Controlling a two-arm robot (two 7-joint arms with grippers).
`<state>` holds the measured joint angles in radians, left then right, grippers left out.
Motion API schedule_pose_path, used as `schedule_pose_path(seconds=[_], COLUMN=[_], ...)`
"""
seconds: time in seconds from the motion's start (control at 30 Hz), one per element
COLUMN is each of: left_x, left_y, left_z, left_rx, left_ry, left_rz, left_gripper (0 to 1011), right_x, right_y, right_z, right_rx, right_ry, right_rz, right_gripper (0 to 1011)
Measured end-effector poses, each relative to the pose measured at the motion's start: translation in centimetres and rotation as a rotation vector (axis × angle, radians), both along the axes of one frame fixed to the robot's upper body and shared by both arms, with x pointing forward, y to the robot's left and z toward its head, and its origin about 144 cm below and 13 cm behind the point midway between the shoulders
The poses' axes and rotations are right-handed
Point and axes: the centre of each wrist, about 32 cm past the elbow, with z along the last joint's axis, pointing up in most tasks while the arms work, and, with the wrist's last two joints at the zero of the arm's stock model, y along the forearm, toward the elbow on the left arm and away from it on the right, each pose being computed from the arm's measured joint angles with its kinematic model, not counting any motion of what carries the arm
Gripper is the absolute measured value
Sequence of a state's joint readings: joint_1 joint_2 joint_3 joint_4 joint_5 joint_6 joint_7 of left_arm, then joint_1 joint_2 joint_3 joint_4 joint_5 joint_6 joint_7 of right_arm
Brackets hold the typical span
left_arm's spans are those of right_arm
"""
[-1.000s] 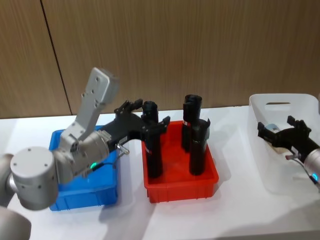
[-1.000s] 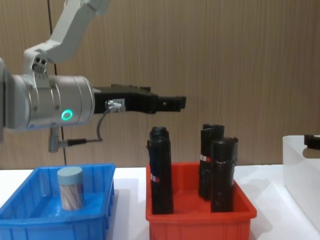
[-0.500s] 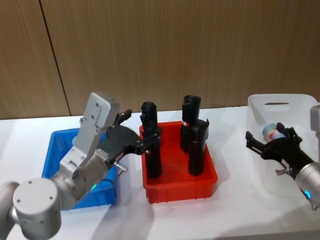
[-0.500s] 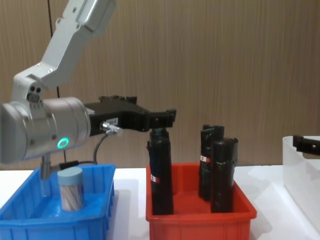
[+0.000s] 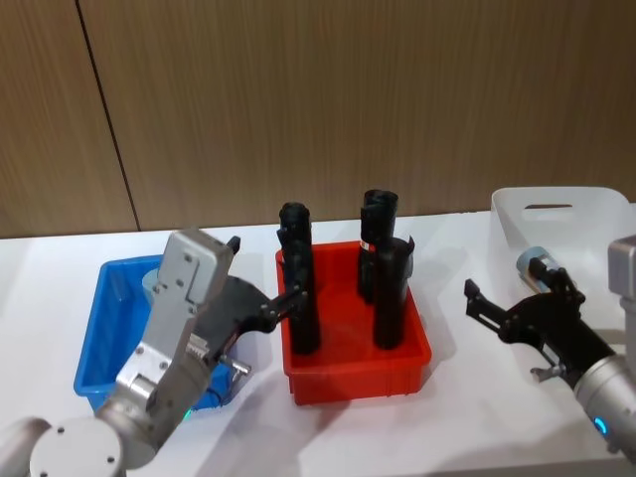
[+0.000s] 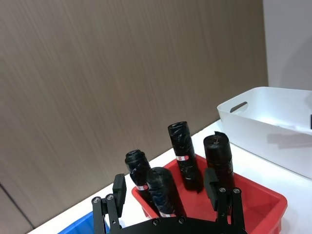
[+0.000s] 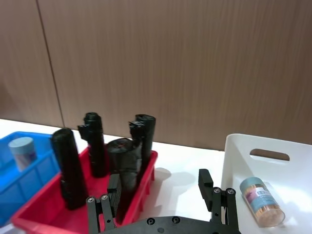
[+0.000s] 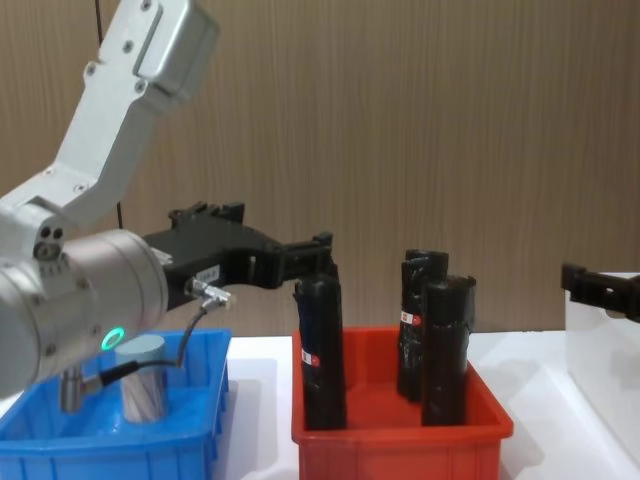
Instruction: Pick the cotton swabs from the blue box and place them into the white box.
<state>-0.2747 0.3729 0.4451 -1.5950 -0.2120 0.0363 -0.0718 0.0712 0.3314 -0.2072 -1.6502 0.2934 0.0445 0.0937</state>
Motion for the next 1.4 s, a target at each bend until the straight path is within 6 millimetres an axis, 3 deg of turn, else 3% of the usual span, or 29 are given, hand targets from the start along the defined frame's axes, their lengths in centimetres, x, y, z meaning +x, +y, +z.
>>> schedule_pose_path(seconds=[0.27, 0.47, 1.03, 1.4], left_x=[-1.1, -1.2, -1.2, -1.2], left_y=[-0.3, -0.3, -0.3, -0.3], left_z=[-0.6, -0.6, -0.6, -0.6], left_rx=[-0.006, -0.007, -0.009, -0.008], left_ry=[-0.020, -0.022, -0.022, -0.021], left_rz=[0.031, 0.034, 0.036, 0.035], left_gripper=[1004, 1004, 1004, 1004], right_x=[-2.2, -2.8, -2.7, -1.4], right_y=[1.2, 1.5, 1.5, 1.6], right_z=[0.4, 0.5, 0.5, 0.3], right_rx=[0.010, 0.015, 0.014, -0.024], right_ry=[-0.023, -0.028, -0.029, -0.023], right_rz=[0.023, 0.028, 0.032, 0.083], right_gripper=[1001, 1002, 1002, 1002])
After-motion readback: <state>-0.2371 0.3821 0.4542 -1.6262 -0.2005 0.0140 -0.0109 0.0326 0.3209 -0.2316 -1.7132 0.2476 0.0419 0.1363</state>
